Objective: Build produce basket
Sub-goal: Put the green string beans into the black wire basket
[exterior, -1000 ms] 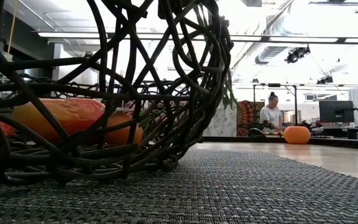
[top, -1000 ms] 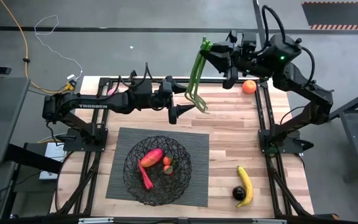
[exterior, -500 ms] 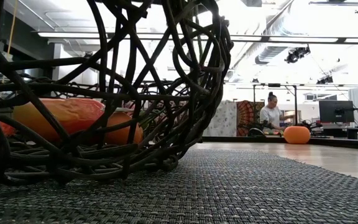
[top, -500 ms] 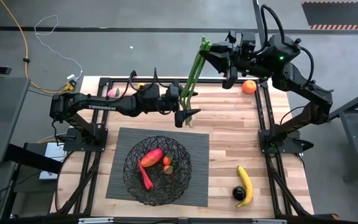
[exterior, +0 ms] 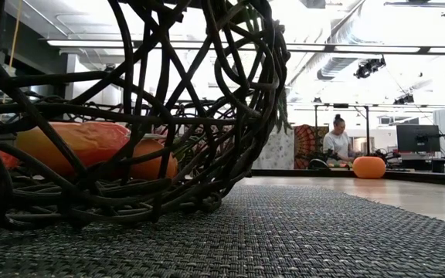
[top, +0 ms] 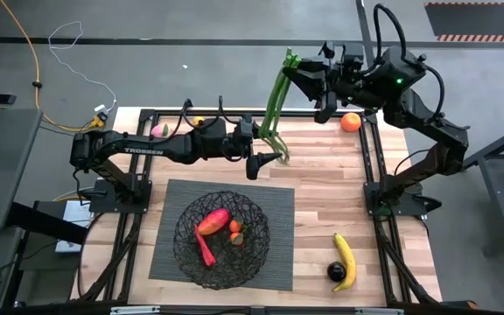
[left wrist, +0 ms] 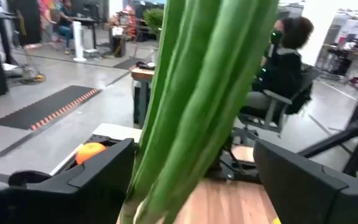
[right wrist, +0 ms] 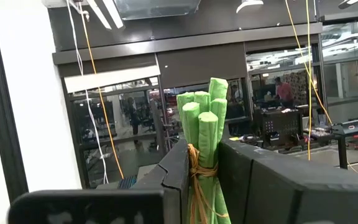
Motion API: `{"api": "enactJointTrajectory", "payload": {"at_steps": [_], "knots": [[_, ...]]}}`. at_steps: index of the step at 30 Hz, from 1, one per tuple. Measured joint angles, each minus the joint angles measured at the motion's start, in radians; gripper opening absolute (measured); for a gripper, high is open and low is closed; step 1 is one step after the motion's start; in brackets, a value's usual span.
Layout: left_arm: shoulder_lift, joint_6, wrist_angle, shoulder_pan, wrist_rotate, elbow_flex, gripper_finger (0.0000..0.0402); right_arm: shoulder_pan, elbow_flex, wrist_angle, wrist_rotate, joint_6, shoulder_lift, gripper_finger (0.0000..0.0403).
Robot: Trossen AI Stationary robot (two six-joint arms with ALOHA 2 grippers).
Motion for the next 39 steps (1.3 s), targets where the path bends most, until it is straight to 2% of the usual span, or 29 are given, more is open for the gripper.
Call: {"api": "enactJointTrajectory", "payload": {"at_steps": [9,18,22,34,36,39], "knots": [[0.000,0.001,0.058,0.000,-0.013,0.000,0.0299,0.000,0.000,0.002,0.000,0.000,0.000,0.0046],[0.000,0.063,0.037,-0.009,-0.057,0.000,0.0285,0.000,0.000,0.014,0.000,0.000,0.000,0.0046],[0.000,0.064,0.019,-0.012,-0.060,0.000,0.0240,0.000,0.000,0.014,0.000,0.000,0.000,0.0046],[0.000,0.085,0.014,-0.012,-0.060,0.000,0.0028,0.000,0.000,0.013,0.000,-0.001,0.000,0.0046],[0.000,0.088,0.024,-0.012,-0.060,0.000,0.0012,0.000,0.000,0.013,0.000,-0.001,0.000,0.0046],[0.000,0.090,0.045,-0.012,-0.060,0.000,0.0016,0.000,0.000,0.014,0.000,0.000,0.000,0.0046]]}}
